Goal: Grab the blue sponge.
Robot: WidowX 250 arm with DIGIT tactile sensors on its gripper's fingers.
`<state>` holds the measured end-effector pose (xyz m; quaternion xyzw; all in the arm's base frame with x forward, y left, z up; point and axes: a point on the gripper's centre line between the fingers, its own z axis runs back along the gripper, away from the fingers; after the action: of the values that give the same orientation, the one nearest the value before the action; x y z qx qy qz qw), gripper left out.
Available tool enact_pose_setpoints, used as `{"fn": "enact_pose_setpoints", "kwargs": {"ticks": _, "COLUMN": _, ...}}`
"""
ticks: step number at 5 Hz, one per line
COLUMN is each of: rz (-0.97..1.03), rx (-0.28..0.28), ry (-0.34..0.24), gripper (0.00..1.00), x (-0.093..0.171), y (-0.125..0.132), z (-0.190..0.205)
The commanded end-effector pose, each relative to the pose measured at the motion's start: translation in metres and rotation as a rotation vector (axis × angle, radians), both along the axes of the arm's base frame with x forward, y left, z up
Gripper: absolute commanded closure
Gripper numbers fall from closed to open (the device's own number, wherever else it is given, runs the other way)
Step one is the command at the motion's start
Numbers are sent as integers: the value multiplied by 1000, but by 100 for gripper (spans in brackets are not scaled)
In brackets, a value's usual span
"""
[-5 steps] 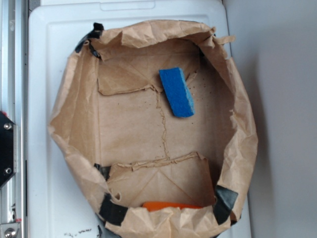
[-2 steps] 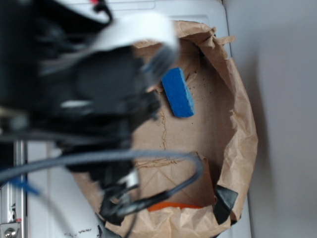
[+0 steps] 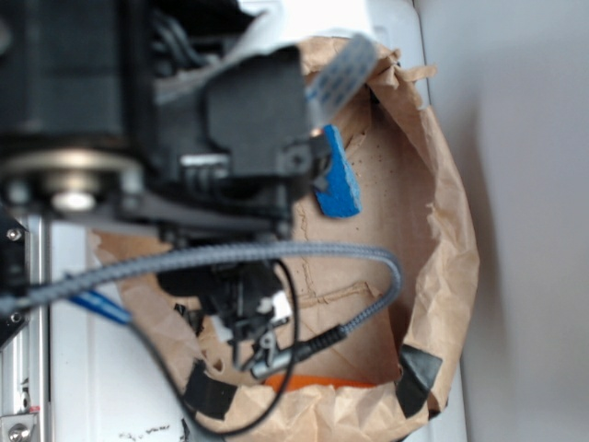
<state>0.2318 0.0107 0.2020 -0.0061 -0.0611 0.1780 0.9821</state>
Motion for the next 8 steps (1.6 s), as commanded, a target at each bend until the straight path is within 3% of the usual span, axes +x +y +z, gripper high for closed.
{"fn": "enact_pose_setpoints", "kwargs": {"ticks": 1, "rz": 18, "rx": 8, "ry": -51, "gripper": 0, "x": 4, "y": 9, "z": 14}}
{"fn": "enact_pose_setpoints", "kwargs": {"ticks": 2, "rz": 18, "rx": 8, "ry": -51, "gripper": 0, "x": 4, "y": 9, "z": 14}}
{"fn": "enact_pose_setpoints", "kwargs": {"ticks": 3, "rz": 151, "rx": 24, "ry": -81, "gripper": 0, "x": 22, "y": 19, "z": -13}}
{"fn": "enact_pose_setpoints", "kwargs": {"ticks": 5, "rz": 383, "rx": 18, "ry": -125, "gripper": 0, "x": 17, "y": 39, "z": -56}}
{"fn": "enact_pose_setpoints", "kwargs": {"ticks": 6, "rz": 565, "rx": 53, "ry": -138, "gripper": 0, "x": 34, "y": 53, "z": -80}}
{"fn": "enact_pose_setpoints", "kwargs": {"ticks": 7, "rz": 676, "rx": 77, "ry": 2, "gripper": 0, "x": 64, "y": 64, "z": -104}}
{"fn": "enact_pose_setpoints", "kwargs": {"ticks": 8, "rz": 676, "rx": 77, "ry": 2, "gripper": 0, "x": 64, "y": 64, "z": -104}}
